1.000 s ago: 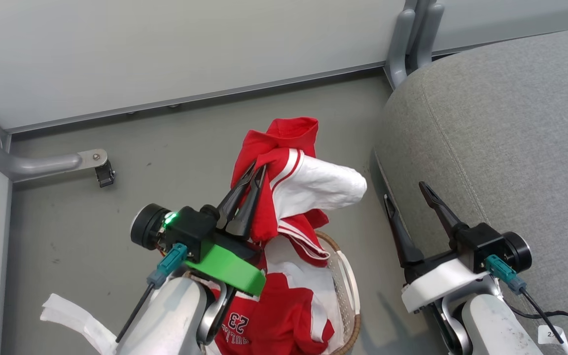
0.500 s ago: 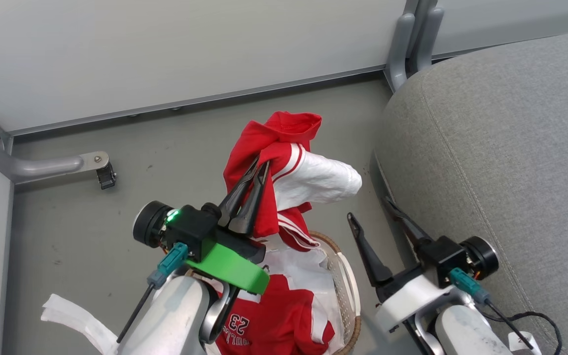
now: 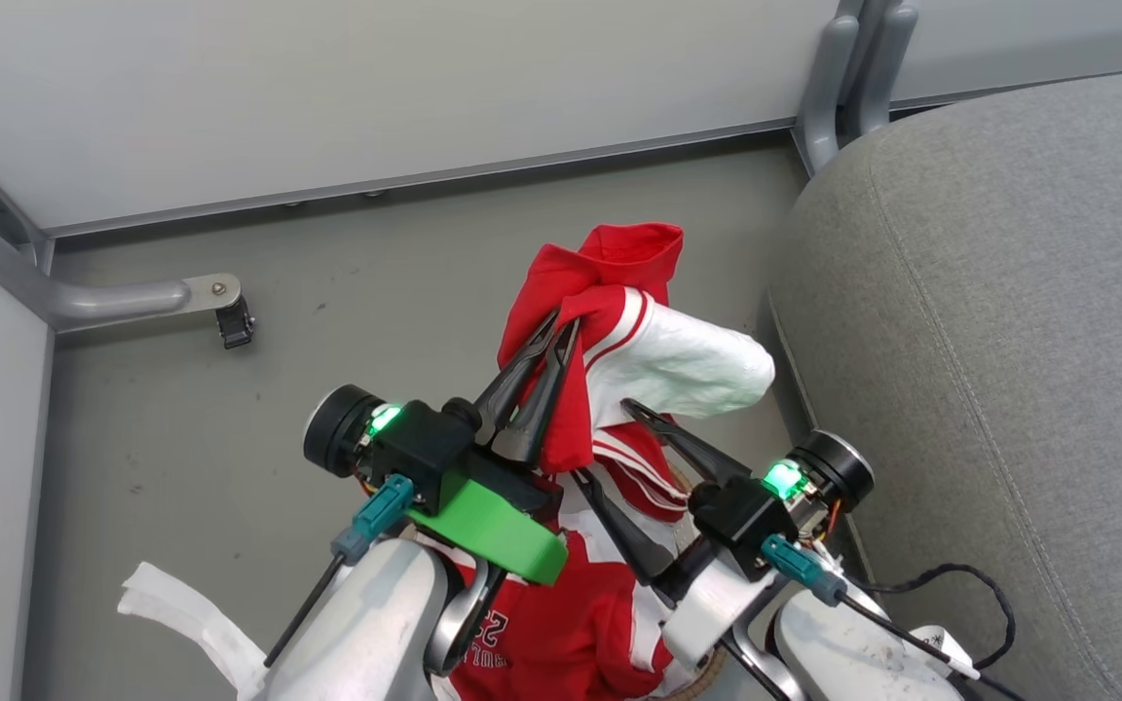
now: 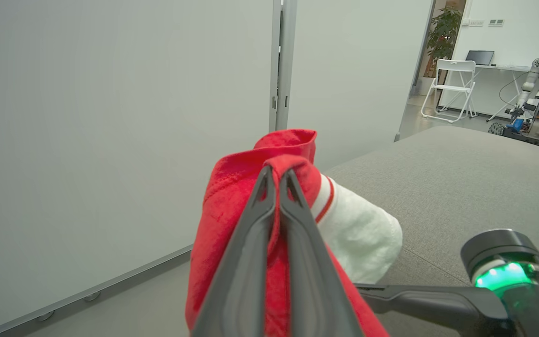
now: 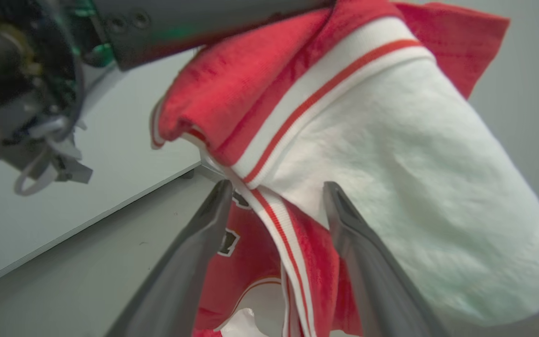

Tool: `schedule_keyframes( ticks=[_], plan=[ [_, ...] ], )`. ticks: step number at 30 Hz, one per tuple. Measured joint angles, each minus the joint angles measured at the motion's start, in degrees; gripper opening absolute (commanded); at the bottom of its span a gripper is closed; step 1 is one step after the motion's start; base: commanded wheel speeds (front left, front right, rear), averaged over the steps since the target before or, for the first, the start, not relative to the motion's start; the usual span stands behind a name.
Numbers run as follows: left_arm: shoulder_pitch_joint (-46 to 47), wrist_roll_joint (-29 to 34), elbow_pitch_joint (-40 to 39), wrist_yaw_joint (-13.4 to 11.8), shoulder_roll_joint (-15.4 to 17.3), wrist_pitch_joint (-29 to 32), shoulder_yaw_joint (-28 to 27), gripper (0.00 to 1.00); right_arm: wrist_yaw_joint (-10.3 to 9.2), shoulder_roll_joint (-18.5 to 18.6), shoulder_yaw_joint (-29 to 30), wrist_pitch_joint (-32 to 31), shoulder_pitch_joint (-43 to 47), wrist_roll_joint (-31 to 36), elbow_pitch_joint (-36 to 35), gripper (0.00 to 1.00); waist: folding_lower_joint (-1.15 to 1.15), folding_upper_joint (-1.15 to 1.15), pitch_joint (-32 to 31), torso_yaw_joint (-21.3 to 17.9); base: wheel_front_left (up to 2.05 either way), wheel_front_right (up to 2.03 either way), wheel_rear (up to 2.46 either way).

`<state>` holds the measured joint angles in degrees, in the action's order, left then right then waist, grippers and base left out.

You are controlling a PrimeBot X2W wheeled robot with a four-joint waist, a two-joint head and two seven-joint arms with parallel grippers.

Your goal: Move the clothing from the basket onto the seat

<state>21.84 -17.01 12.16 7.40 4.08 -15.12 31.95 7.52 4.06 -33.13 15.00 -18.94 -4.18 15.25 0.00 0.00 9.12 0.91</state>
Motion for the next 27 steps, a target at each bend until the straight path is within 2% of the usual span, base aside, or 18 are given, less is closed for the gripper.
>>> schedule_keyframes(
  ticks=[12, 20, 21, 22, 23, 24, 27],
  plan=[
    [1.2, -1.5, 0.1, 0.0, -0.7, 0.0, 4.2, 0.00, 0.01, -1.0, 2.3, 0.0, -3.7, 8.2, 5.2, 1.00, 0.00, 0.00, 0.4, 3.4, 0.00, 0.00, 0.00],
    [1.7, -2.8, 0.1, 0.0, -0.9, 0.0, 6.7, 0.00, 0.01, -1.2, 4.1, 0.0, -4.4, 8.2, 2.9, 1.00, 0.00, 0.00, 0.5, 5.0, 0.00, 0.00, 0.00],
    [1.7, -3.1, 0.1, 0.0, -1.0, 0.0, 6.9, 0.00, 0.01, -1.2, 4.2, 0.0, -4.4, 8.0, 2.9, 0.74, 0.00, 0.00, 0.5, 5.1, 0.00, 0.00, 0.00],
    [1.7, -3.1, 0.1, 0.0, -1.0, 0.0, 7.0, 0.00, 0.01, -1.2, 4.2, 0.0, -4.4, 7.5, 2.8, 0.31, 0.00, 0.00, 0.5, 5.2, 0.00, 0.00, 0.00],
    [1.7, -3.2, 0.1, 0.0, -1.0, 0.0, 7.1, 0.00, 0.01, -1.3, 4.3, 0.0, -4.4, 7.1, 2.8, 0.05, 0.00, 0.00, 0.4, 5.2, 0.00, 0.00, 0.00],
    [1.7, -3.3, 0.2, 0.0, -1.0, 0.0, 7.2, 0.00, 0.01, -1.2, 4.3, 0.0, -4.4, 7.0, 2.8, 0.00, 0.00, 0.00, 0.4, 5.3, 0.00, 0.00, 0.00],
    [1.7, -3.6, 0.5, 0.0, -1.0, 0.0, 7.3, 0.00, 0.01, -1.2, 4.3, 0.0, -4.4, 6.3, 3.2, 0.00, 0.00, 0.00, 0.2, 5.2, 0.00, 0.00, 0.00]
  ],
)
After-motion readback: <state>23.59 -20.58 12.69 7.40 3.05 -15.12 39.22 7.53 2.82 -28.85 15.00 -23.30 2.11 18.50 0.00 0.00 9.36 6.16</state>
